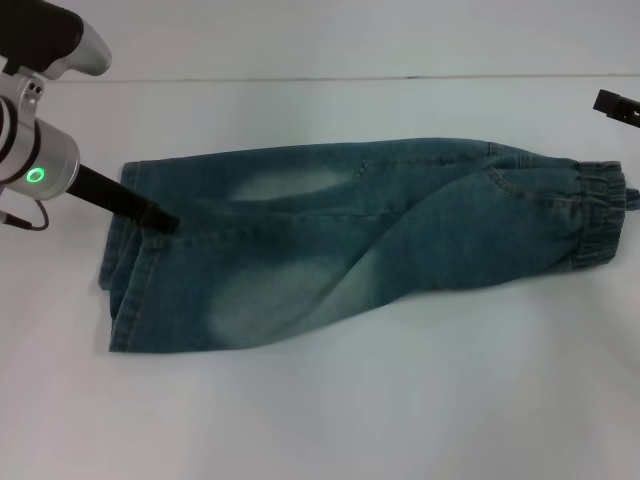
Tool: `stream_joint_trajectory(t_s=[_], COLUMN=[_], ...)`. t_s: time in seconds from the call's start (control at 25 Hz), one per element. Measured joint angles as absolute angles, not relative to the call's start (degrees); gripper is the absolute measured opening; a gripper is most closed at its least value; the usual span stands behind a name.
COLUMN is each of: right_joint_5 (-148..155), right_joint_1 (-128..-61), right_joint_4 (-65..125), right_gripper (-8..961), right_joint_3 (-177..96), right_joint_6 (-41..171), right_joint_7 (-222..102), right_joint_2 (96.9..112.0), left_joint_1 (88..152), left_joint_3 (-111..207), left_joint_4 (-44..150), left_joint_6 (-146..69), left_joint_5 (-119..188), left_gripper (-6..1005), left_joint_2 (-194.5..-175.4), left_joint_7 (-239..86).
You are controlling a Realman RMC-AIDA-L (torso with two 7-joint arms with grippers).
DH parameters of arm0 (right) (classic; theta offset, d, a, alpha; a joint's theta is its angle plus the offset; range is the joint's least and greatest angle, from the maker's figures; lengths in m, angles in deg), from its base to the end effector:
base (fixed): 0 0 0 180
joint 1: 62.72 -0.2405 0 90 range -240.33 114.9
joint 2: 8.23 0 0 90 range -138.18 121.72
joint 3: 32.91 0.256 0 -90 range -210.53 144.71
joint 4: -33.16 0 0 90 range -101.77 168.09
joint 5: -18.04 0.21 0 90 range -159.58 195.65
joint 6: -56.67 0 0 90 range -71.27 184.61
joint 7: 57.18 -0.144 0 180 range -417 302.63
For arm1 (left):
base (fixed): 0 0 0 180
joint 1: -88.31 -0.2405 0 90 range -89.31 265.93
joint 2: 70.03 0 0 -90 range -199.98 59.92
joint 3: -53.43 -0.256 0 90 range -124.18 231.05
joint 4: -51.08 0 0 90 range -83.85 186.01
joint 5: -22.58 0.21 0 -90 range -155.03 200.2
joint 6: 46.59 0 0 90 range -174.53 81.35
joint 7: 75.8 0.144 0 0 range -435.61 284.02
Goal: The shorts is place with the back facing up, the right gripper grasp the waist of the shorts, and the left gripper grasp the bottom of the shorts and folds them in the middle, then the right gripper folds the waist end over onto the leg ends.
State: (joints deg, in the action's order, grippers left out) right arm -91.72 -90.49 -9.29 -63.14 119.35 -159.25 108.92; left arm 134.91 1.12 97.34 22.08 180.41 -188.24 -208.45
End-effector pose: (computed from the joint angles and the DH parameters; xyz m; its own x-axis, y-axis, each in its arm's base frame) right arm 0.3296 0.3790 0.0822 0.4493 -0.4694 -0.7601 -0.8906 -0.3022 -0.3398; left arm -0.2447 0.4232 0.0119 0.6727 0.7398 -0.0096 0.6168 -0.5679 -0.5451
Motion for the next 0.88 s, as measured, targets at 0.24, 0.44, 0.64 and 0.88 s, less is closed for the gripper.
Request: stream_joint_trajectory(t_s=[0.24,0.44,0.64,0.88], right_joint_5=[-91.7,-91.7,-91.6,-91.5], right_joint_1=[-90.5,-90.6,-90.6,-90.6], right_joint_4=[-9.3,-9.3,-9.3,-9.3], right_gripper=[875,874,873,872], right_joint_3=[-63.1,-63.1,-63.1,-63.1], right_joint_6=[119.3,119.2,119.4,119.5], right_joint_7=[-159.2,-159.0,-158.8,-158.8], right_joint_2=[108.88,108.93,108.93,108.93], left_joint_1=[135.4,135.6,135.5,135.2], left_joint_3=[1.1,1.5,1.5,1.3], left_joint_4=[97.2,96.9,96.9,96.8], left_joint_6=[21.6,21.0,20.6,20.9], left_joint_5=[180.4,180.4,180.4,180.4], left_gripper=[587,485,363,232], left_joint_2=[-188.28,-188.17,-188.13,-188.09], left_joint_7=[-208.5,-208.9,-209.0,-209.0])
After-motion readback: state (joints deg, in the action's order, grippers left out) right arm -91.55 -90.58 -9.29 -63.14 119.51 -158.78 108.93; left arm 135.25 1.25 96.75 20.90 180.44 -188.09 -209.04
